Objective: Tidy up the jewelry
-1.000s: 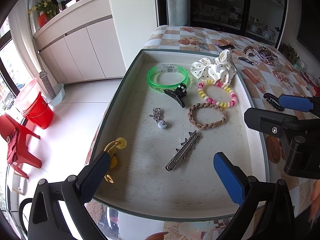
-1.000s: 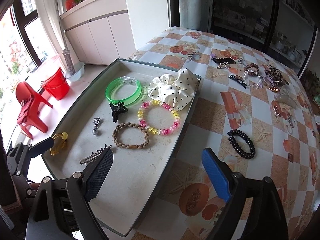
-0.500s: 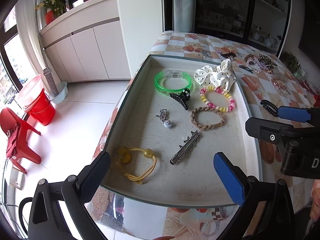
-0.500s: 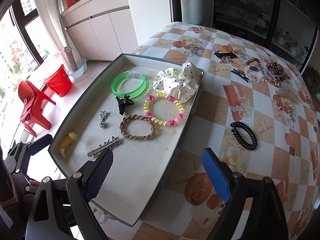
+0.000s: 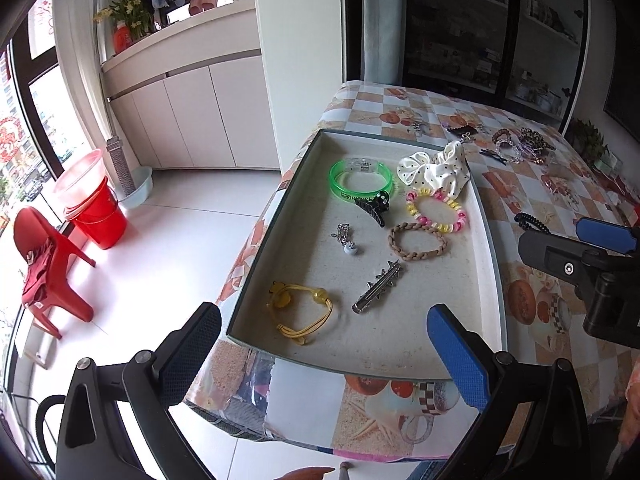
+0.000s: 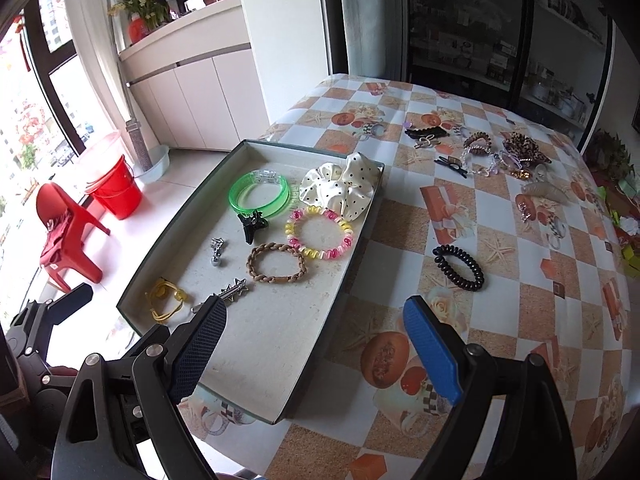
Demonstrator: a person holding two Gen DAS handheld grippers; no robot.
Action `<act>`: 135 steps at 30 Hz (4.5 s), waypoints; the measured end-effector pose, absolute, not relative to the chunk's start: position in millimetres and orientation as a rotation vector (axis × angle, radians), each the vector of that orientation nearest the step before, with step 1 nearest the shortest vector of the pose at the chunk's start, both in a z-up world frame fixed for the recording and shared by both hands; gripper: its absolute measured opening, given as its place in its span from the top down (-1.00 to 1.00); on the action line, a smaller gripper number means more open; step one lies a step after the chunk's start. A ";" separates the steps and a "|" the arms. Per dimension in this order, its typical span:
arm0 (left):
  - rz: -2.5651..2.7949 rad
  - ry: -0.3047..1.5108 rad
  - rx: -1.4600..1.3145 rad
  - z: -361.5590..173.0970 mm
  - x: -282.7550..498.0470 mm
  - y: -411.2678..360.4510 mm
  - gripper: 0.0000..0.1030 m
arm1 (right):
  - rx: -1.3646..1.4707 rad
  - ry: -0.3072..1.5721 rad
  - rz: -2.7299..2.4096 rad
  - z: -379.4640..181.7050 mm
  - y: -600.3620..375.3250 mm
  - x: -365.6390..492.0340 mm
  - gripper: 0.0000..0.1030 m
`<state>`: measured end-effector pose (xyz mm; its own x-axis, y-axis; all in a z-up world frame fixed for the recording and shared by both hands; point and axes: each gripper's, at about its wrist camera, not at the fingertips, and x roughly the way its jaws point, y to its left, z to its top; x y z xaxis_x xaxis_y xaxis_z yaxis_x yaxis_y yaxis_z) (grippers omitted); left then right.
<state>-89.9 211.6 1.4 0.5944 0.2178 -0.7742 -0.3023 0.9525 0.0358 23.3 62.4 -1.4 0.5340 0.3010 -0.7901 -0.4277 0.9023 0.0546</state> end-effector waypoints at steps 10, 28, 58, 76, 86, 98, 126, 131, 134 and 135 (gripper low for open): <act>0.329 0.881 -0.097 4.6 -113.8 204.9 -1.00 | -0.175 0.851 0.437 7.4 60.8 -3.6 -0.78; 0.380 0.822 -0.124 20.2 -147.7 205.6 -1.00 | -0.195 0.752 0.415 25.3 57.8 -43.9 -0.78; 0.396 0.812 -0.129 20.9 -160.7 204.2 -1.00 | -0.212 0.745 0.404 26.5 53.8 -59.7 -0.78; 0.416 0.843 -0.118 13.7 -156.9 210.2 -1.00 | -0.226 0.767 0.395 17.5 53.4 -53.5 -0.78; 0.418 0.846 -0.115 11.8 -155.8 210.3 -1.00 | -0.226 0.766 0.395 17.4 55.2 -53.6 -0.78; 0.417 0.850 -0.116 8.8 -155.6 210.9 -1.00 | -0.227 0.768 0.394 17.5 55.7 -53.6 -0.78; 0.412 0.856 -0.114 5.4 -156.3 209.8 -1.00 | -0.227 0.774 0.393 15.1 54.9 -52.5 -0.78; 0.405 0.858 -0.112 6.2 -154.0 207.1 -1.00 | -0.228 0.776 0.391 11.9 53.9 -53.4 -0.78; 0.405 0.859 -0.113 6.0 -154.0 207.0 -1.00 | -0.229 0.775 0.391 12.0 53.6 -53.1 -0.78; 0.405 0.859 -0.112 6.0 -154.0 207.0 -1.00 | -0.228 0.776 0.391 11.8 53.2 -53.1 -0.78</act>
<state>-154.0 207.0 6.0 0.5826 0.3011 -0.7549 -0.3903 0.9184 0.0651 -53.1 53.2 11.8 0.6474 0.2574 -0.7174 -0.4229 0.9044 -0.0571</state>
